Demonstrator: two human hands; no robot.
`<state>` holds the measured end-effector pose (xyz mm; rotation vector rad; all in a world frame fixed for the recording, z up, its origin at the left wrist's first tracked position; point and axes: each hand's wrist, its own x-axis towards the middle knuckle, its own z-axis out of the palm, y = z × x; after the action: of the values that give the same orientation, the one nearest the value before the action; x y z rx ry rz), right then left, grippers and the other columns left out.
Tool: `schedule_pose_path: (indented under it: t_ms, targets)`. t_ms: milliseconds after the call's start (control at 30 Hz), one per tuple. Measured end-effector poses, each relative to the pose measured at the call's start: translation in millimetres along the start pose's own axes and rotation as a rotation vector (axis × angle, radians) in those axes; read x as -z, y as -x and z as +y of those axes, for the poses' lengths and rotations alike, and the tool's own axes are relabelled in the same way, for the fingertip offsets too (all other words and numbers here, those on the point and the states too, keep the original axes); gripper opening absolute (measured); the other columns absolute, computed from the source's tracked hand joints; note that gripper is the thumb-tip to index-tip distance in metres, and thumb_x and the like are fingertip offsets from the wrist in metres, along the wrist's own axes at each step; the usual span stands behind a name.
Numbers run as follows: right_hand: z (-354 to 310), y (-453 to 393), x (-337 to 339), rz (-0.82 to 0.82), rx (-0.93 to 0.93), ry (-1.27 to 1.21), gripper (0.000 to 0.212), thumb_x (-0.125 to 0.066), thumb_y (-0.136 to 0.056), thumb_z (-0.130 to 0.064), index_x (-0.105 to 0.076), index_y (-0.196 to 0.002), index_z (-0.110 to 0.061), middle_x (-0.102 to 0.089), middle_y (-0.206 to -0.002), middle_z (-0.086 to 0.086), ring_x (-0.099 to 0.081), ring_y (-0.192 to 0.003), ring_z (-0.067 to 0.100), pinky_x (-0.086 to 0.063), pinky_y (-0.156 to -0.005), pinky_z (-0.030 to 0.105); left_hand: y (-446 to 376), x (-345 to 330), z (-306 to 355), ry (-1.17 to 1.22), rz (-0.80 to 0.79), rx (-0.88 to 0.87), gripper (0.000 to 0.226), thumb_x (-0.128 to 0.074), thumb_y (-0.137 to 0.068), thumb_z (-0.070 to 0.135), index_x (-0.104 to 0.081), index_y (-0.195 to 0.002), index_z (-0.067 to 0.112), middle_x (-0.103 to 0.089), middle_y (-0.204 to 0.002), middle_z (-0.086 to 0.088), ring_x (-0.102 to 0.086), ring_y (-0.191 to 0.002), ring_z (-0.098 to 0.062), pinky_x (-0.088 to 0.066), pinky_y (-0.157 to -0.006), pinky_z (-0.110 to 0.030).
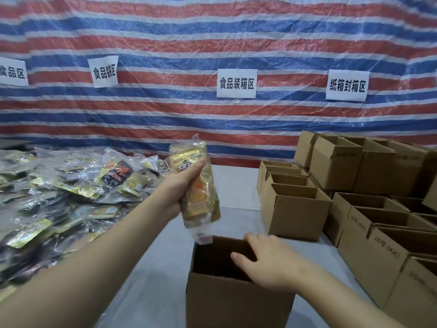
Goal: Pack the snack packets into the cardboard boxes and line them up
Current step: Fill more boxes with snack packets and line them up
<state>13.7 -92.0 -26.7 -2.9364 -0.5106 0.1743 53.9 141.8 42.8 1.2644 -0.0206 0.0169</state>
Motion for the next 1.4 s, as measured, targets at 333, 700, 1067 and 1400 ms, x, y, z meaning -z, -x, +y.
schedule_pose_path:
  t_ms: [333,700,1067,1400]
  targets:
    - [-6.0,-14.1,86.7,0.038,0.201,-1.425,0.095,-0.047,-0.077,-0.084,-0.041,-0.148,-0.023,-0.051,-0.149,0.009,-0.05,-0.135,0.03,-0.038,-0.113,0.056,23.7,-65.2,2.0,-0.115,-0.186,-0.086,0.059,-0.082,-0.065,0.048,-0.064,-0.108,0.011,-0.077,-0.089,-0.008,-0.075,-0.082,-0.026,-0.06,-0.066,-0.034]
    - [-2.6,-3.0,71.1,-0.174,0.446,-1.569,0.071,-0.083,-0.073,-0.031,-0.053,-0.134,-0.013,-0.069,-0.121,0.019,-0.066,-0.115,0.037,-0.058,-0.087,0.042,26.5,-97.8,-16.2,-0.462,0.045,-0.344,0.038,-0.075,-0.07,0.067,-0.069,-0.079,0.03,-0.075,-0.077,0.008,-0.073,-0.074,-0.01,-0.06,-0.068,-0.028]
    - [23.2,0.9,58.3,-0.087,0.309,-1.37,0.052,-0.077,-0.081,-0.02,-0.058,-0.129,-0.02,-0.072,-0.116,0.011,-0.069,-0.111,0.03,-0.06,-0.084,0.038,42.1,-30.7,-34.8,-0.655,-0.217,-0.06,0.071,-0.041,-0.081,0.075,-0.05,-0.137,0.032,-0.057,-0.133,0.01,-0.053,-0.12,-0.008,-0.04,-0.104,-0.036]
    - [10.4,13.9,47.3,-0.108,0.396,-0.459,0.021,-0.066,-0.091,-0.028,-0.058,-0.097,-0.046,-0.065,-0.093,-0.008,-0.064,-0.08,0.008,-0.054,-0.07,0.021,54.1,3.0,-92.1,-0.495,-0.091,0.113,0.025,-0.052,-0.101,0.031,-0.071,-0.099,0.015,-0.073,-0.094,0.001,-0.067,-0.083,-0.006,-0.05,-0.07,-0.016]
